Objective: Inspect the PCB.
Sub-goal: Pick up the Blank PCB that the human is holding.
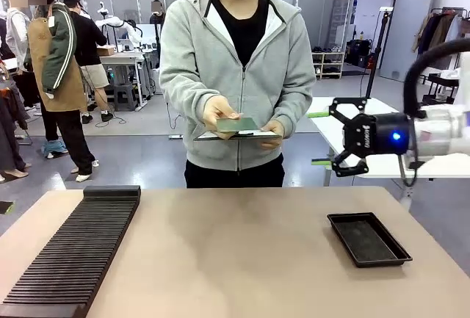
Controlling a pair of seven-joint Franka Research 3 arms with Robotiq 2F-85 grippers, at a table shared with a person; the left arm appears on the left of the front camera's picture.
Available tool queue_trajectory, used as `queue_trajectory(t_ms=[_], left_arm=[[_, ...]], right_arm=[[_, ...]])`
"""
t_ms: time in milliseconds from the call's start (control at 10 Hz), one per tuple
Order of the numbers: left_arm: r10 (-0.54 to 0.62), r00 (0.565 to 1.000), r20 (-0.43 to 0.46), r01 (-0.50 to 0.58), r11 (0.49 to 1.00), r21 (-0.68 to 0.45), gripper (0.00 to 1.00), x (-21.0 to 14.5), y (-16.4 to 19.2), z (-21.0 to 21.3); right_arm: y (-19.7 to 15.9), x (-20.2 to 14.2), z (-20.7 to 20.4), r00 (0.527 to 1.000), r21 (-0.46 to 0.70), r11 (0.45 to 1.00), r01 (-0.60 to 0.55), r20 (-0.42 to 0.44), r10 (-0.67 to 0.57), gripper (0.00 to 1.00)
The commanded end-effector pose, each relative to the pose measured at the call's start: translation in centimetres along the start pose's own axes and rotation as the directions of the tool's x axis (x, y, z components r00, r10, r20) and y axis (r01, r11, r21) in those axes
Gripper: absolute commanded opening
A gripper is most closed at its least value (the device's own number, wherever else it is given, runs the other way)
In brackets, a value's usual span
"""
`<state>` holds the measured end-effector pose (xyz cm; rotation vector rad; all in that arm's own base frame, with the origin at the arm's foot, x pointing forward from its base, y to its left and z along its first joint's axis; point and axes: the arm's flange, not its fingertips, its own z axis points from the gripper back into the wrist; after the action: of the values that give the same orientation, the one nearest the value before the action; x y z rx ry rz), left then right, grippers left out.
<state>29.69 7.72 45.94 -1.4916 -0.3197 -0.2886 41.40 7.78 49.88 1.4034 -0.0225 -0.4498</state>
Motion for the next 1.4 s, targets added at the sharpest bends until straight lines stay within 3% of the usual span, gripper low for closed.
queue_trajectory(t_ms=[0, 700, 1300], left_arm=[[-0.001, 1.000, -0.001, 0.001, 1.000, 0.001, 1.00, 0.0, -0.1, 0.1], [-0.001, 1.000, -0.001, 0.001, 1.000, 0.001, 1.00, 0.0, -0.1, 0.1], [-0.001, 1.000, -0.001, 0.001, 1.000, 0.001, 1.00, 0.0, -0.1, 0.1]], right_arm=[[0.8, 1.2, -3.5, 1.000, -0.011, 1.000, -0.027, -0.013, 0.027, 1.00], [3.3, 1.5, -10.3, 0.995, 0.015, 0.997, -0.073, -0.072, 0.074, 1.00], [3.5, 3.4, -12.7, 0.973, 0.116, 0.991, -0.064, -0.215, 0.088, 1.00]])
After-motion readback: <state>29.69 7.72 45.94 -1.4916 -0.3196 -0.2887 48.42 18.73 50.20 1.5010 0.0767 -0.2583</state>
